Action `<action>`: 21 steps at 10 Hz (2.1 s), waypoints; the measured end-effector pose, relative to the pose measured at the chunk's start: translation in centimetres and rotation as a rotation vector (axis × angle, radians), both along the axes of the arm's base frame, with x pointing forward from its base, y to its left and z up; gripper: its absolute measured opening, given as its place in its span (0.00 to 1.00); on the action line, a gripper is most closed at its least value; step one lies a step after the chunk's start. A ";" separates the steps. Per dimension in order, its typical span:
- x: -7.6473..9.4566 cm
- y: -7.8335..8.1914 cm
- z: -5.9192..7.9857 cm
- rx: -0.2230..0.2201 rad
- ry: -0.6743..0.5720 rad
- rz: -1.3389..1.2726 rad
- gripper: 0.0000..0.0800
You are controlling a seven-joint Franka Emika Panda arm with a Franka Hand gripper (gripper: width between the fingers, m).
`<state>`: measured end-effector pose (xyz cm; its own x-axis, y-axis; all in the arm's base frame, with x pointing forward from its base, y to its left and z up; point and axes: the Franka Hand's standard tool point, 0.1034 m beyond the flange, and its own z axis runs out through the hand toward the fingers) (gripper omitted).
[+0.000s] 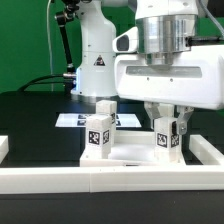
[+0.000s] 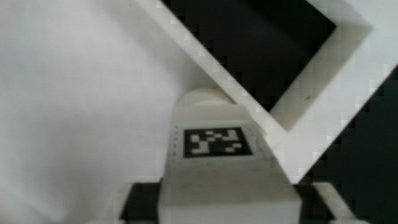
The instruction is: Assemble square table
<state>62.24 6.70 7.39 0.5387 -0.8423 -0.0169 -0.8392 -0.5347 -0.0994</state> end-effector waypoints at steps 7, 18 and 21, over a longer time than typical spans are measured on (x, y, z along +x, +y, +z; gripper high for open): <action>-0.2 1.0 0.0 0.066 0.066 -0.801 0.36; 0.0 2.1 -0.1 0.106 0.083 -0.922 0.77; 0.1 2.0 -0.1 0.085 0.048 -0.629 0.81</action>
Offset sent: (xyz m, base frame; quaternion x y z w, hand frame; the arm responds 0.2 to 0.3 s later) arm -0.0087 0.0041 -0.0030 -0.0190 -0.0040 0.3393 0.9405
